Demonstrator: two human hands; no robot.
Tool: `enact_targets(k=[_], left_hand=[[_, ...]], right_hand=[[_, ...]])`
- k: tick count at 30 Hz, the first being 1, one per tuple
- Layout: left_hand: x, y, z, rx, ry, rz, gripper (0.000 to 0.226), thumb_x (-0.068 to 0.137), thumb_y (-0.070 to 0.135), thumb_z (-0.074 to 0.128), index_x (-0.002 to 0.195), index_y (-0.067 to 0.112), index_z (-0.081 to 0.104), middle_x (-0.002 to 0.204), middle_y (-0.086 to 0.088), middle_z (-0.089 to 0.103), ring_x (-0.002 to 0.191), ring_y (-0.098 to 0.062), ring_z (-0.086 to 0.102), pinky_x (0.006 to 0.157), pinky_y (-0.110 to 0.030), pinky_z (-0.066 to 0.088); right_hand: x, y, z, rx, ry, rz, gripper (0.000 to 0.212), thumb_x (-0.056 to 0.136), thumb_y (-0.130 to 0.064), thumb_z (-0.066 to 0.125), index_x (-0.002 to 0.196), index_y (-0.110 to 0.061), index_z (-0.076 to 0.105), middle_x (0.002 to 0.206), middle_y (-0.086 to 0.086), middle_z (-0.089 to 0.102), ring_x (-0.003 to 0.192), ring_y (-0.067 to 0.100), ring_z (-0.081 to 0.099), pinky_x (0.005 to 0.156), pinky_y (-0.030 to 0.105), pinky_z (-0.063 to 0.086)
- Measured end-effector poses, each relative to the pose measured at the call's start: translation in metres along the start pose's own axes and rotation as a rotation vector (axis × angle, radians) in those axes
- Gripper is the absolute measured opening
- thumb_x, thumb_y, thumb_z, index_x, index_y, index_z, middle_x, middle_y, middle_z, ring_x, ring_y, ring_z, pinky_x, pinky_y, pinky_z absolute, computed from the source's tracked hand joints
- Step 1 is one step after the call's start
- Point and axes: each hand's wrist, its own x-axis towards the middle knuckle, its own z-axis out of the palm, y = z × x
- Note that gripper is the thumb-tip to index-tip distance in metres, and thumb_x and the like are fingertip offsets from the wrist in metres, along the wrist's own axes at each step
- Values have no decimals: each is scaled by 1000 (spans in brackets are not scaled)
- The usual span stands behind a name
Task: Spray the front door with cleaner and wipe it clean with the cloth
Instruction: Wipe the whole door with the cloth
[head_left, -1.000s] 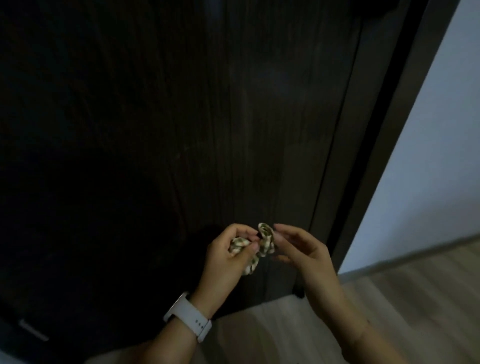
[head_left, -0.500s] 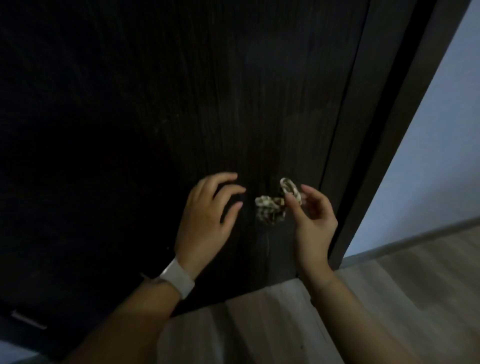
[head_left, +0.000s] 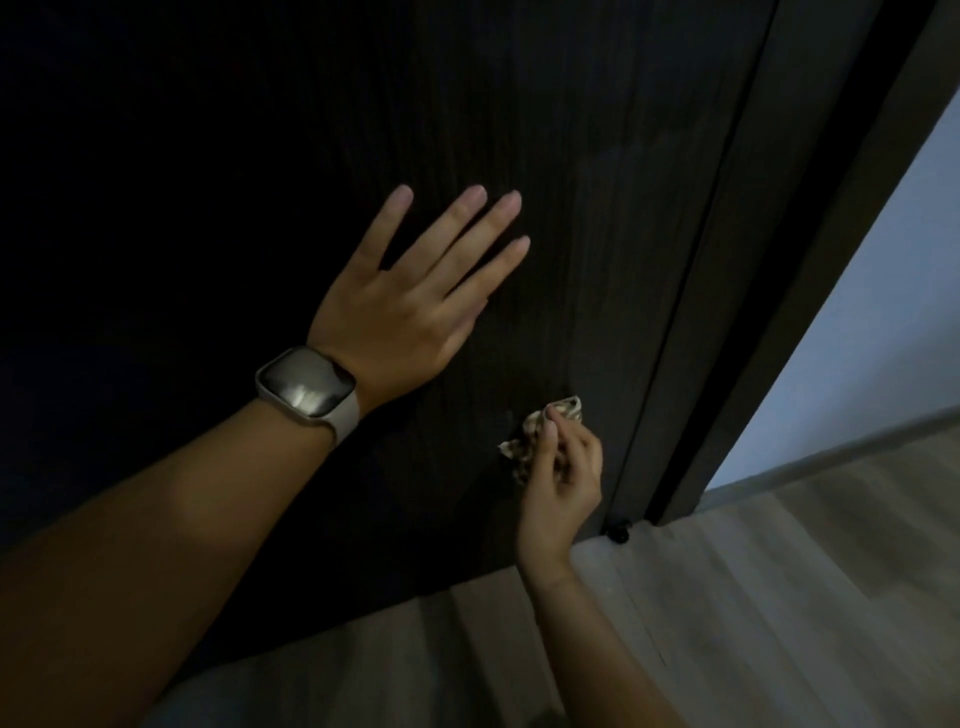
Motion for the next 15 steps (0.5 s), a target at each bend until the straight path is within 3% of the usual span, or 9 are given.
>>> enact_targets(k=[4,8,10,15], left_hand=[[0,2,1,36,4,8,52,103,31,32,153,18,25,158,-8,26,143,-26,19,113,-51,11],[-1,3,2,92,29,19,53,102,34,34,153,20,25,157,-6,29,143,-25,25,114,-51,15],[-1,3,2,97,47,17,53,102,35,34,153,20,26,157,-6,30,143,-25,25,113,-51,16],[0,5,1,105,55,23,53,101,35,35,152,21,27,156,-6,32,142,-26,32,112,-51,17]], right_hand=[[0,1,6,73,96,100,21,89,-7,67,110,-9,71,106,-2,66,102,7,63,88,18,50],[20,23,2,278,255,400,26,82,1,72,101,-12,60,83,3,64,75,4,62,76,17,51],[18,40,-2,334,333,563,28,85,0,69,104,-11,53,81,2,58,70,3,59,75,19,51],[5,78,-5,457,503,1008,33,92,-16,65,121,-3,56,112,14,64,92,23,63,72,29,53]])
